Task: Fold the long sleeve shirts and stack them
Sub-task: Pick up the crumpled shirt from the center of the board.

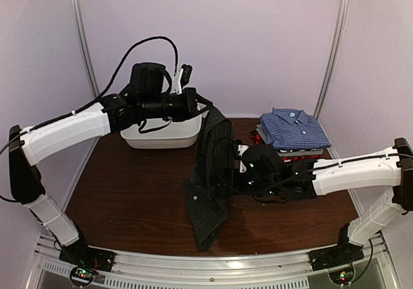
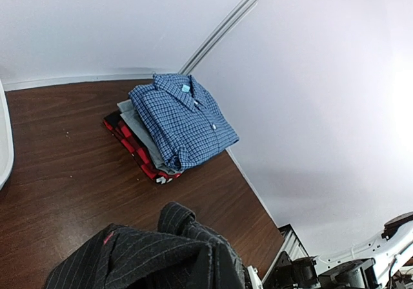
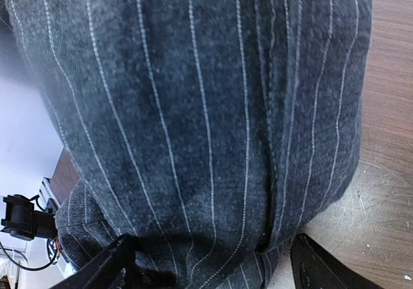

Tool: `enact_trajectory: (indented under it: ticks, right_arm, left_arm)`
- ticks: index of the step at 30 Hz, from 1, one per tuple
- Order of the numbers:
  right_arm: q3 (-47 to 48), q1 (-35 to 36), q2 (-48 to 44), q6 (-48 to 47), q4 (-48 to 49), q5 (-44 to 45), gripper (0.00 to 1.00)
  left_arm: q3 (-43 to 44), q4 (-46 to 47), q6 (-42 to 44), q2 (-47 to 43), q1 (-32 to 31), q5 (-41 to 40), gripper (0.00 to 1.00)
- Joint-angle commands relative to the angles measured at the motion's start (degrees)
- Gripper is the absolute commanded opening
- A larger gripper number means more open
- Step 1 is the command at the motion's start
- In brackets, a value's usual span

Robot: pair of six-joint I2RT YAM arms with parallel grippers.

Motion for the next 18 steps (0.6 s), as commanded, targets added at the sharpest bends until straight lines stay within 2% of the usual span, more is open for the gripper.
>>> enact_trajectory:
  ticks: [1,6,9,12,17,18]
  right_arm:
    - [-1.12,0.15,-3.12,1.81,-0.91,0.59,0.83]
    - [-0.68,0.19,-2.00,1.83,0.57,-1.72,0.79]
    - [0.47,0.07,-0.20,1.58,1.32,-2.63,0.68]
    - [1.98,-0.58,0.41,1.00,-0.36,-1.41,0.48]
    - [3.68,-3.92,-2.35,-1.11,-4.18,1.82,0.05]
    - [4.41,-4.68,-3.27,-1.99,-5.52,3.02,0.00]
  left_arm:
    - [2.58,6.27,-0.56,-2.37,-0.50,-2.63,0.00]
    - [3.18,6.97,-0.47,-1.71,-0.67,-2.27,0.00]
    - [3.39,6.89,-0.07,-1.67,-0.82,-2.46,0.00]
    - [3.47,5.60,0.90,-2.21,-0.82,-3.45,0.00]
    - [3.76,2.39,3.83,-4.70,-0.75,-6.20,0.00]
    - [4.01,1.47,4.74,-5.52,-0.75,-6.82,0.00]
